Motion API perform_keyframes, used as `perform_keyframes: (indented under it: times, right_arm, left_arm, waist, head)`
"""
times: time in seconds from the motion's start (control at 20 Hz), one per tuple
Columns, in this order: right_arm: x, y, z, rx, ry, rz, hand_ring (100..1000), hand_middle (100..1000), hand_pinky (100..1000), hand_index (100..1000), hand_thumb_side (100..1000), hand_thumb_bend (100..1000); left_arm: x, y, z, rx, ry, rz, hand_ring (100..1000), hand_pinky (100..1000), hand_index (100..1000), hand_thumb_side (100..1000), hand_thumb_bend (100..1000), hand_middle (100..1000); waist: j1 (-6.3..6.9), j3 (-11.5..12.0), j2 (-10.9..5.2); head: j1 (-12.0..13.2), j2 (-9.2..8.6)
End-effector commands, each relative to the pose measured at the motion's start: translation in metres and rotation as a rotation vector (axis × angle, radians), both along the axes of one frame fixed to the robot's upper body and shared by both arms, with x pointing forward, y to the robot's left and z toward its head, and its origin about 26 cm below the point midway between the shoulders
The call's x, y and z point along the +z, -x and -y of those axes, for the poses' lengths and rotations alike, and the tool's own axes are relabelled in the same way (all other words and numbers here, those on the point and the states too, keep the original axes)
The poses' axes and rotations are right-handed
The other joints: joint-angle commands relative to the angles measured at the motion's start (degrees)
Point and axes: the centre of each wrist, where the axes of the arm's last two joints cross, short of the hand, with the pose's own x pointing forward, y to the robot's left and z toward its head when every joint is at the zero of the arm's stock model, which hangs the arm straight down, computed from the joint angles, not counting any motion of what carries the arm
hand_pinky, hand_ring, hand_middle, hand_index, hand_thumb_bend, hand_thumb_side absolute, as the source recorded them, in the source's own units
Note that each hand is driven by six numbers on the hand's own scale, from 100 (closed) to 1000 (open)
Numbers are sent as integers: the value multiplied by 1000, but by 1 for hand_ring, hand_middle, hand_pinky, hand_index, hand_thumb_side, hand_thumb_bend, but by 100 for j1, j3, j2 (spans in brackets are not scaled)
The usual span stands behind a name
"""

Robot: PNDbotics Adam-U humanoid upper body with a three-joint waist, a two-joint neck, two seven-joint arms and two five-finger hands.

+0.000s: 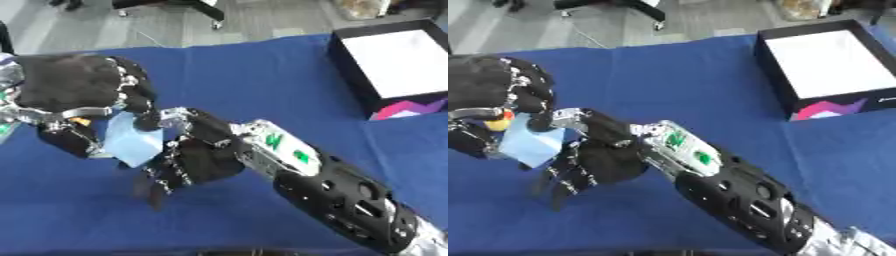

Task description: Pick up the objects with one hand, pass them to the other hand, and then place them into the box on the other side of the table.

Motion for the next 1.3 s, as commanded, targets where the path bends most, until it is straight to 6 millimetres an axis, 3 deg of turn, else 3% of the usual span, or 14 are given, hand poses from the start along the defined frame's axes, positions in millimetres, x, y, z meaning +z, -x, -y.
perform_keyframes:
  times: [0.05,0.15,0.9,1.3]
  right_arm:
    - [20,5,-5,238,67,-96,576,606,1000,1000,1000,148]
    - [19,4,-5,228,68,-84,565,578,1000,1000,1000,100]
    - [7,-3,-2,174,93,-51,550,558,1000,996,1000,100]
    - [1,-6,-1,157,101,-53,551,561,1000,998,1000,100]
  left_arm:
    - [2,0,3,-13,-11,10,620,801,687,122,370,517]
    - [3,0,3,-12,-9,7,623,803,702,130,373,529]
    - [16,8,-4,5,16,15,662,820,777,279,484,603]
    - [21,12,-8,21,20,19,673,825,789,293,504,618]
  waist:
    - [4,-3,-94]
    - [3,-6,-92]
    - [1,-4,-91]
    - [6,-8,-86]
  head:
    - [-5,-58]
    - [-8,-63]
    - [-28,-98]
    - [-23,-122]
